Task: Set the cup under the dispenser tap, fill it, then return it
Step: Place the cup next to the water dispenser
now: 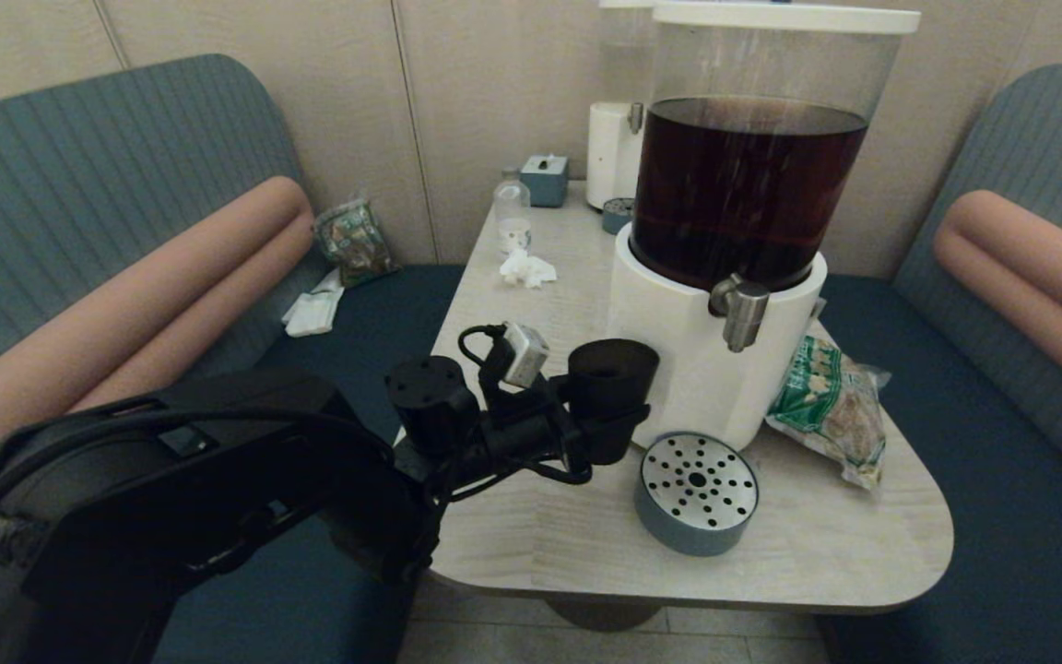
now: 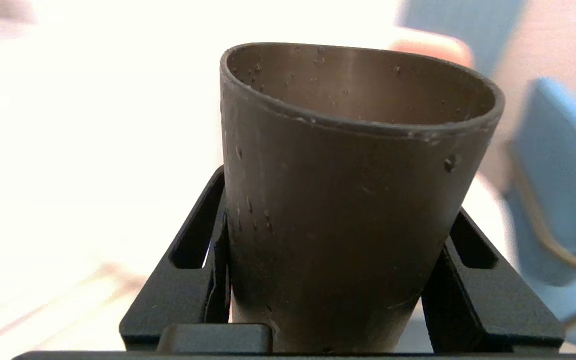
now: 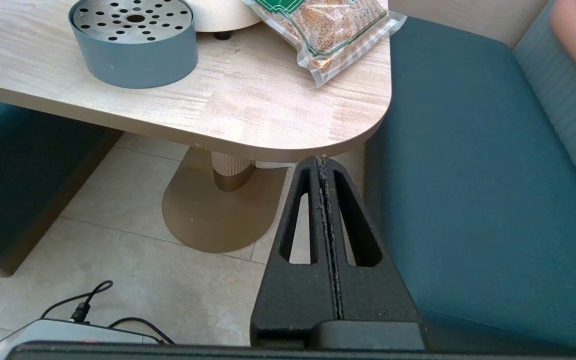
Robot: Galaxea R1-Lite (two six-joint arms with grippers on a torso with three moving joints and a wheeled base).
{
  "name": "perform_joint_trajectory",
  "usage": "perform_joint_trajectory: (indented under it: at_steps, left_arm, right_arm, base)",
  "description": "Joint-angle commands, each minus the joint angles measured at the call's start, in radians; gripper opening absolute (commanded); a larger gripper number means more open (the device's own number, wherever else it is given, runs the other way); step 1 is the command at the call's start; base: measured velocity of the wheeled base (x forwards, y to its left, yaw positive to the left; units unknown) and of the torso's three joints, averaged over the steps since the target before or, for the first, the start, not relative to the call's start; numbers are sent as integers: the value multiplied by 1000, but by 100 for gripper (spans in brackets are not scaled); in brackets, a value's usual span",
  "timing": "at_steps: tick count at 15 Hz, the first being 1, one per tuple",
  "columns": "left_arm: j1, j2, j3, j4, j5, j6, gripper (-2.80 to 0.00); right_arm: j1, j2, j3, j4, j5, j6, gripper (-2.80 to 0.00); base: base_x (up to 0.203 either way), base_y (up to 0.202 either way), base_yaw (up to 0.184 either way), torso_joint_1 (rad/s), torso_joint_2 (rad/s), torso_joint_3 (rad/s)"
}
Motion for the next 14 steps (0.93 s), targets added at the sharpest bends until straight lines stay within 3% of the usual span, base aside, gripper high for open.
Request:
perform_joint_trajectory:
  at_steps: [1, 5, 14]
  left_arm:
    - [87, -34, 30, -9, -13, 5, -280]
    - [227, -55, 47, -9, -43, 10, -280]
    - [314, 111, -132, -9, -35, -1, -280]
  right_arm:
    - [0, -2, 0, 0, -1, 0, -280]
    - [-1, -2, 0, 0, 1, -1, -280]
    - [0, -2, 0, 0, 1, 0, -280]
  base:
    - [0, 0, 0, 0, 0, 0]
    - [0, 0, 0, 0, 0, 0]
    - [0, 0, 0, 0, 0, 0]
